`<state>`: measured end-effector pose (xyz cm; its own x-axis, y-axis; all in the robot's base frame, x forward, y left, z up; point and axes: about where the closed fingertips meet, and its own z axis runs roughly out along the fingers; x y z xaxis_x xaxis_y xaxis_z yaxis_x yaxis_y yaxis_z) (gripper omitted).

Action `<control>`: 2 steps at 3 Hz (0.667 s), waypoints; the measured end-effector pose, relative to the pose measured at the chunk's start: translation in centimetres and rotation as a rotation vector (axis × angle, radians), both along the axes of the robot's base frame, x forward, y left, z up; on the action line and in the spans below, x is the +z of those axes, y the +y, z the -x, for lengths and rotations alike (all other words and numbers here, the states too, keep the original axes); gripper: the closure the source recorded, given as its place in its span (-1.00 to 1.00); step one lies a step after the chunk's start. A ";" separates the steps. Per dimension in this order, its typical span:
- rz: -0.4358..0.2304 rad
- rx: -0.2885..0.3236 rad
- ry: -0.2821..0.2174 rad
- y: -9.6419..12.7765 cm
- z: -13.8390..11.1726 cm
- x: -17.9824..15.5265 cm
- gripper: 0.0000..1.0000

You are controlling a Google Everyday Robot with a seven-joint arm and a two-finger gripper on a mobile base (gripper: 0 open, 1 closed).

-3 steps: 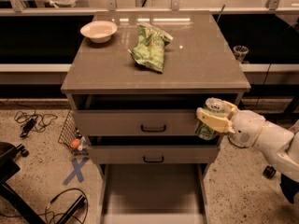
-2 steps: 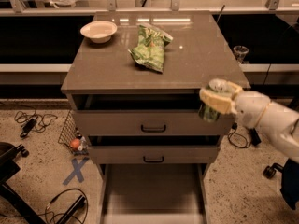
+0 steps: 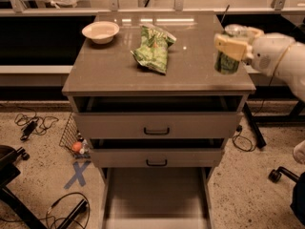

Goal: Pick green can from bottom drawer and place on counter

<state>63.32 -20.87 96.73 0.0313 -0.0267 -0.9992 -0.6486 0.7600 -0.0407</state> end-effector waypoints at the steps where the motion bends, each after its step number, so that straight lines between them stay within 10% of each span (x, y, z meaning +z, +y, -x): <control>1: 0.003 -0.003 -0.022 -0.5 -3.5 2.1 1.00; 2: -0.033 0.030 -0.037 -0.1 -7.4 1.5 1.00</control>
Offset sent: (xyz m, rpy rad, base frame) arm 0.1298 -0.0073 -0.0060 0.0931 -0.0452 0.0637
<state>70.75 -21.00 98.24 0.0691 0.0075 -0.9976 -0.6696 0.7416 -0.0408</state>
